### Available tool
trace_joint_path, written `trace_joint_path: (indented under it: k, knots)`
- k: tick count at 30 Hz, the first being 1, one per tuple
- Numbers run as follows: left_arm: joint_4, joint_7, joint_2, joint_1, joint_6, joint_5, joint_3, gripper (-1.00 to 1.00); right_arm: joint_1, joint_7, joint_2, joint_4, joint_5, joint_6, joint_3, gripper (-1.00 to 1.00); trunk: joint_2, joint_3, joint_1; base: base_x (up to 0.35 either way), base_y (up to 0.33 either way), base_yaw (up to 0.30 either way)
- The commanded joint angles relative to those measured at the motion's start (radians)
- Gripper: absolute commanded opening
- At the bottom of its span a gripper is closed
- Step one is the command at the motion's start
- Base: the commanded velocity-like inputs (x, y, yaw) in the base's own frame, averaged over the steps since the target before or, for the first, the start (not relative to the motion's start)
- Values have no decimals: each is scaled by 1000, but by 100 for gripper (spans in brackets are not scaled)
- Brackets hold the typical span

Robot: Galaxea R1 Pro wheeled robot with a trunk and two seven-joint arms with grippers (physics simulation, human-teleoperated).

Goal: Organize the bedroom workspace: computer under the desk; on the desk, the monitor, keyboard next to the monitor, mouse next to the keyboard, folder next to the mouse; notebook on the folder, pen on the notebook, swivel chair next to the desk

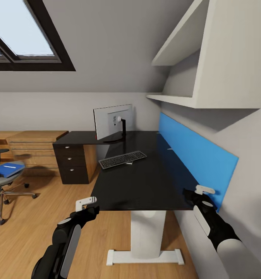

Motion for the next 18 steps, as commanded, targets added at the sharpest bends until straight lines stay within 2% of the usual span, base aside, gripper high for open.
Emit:
trace_joint_path:
  k: [1,10,18]
  knots:
    - [-1,7,-1,-1,4,11,1,100,-1,0,-1,-1,-6,5,2,100,-1,-1,0,0,0,0]
    - [-1,7,-1,-1,4,11,-1,100,-4,20,-4,2,-6,12,2,100,-1,-1,0,0,0,0]
    - [-1,7,-2,-1,4,11,-1,100,-43,38,-5,101,-8,12,2,100,-1,-1,0,0,0,0]
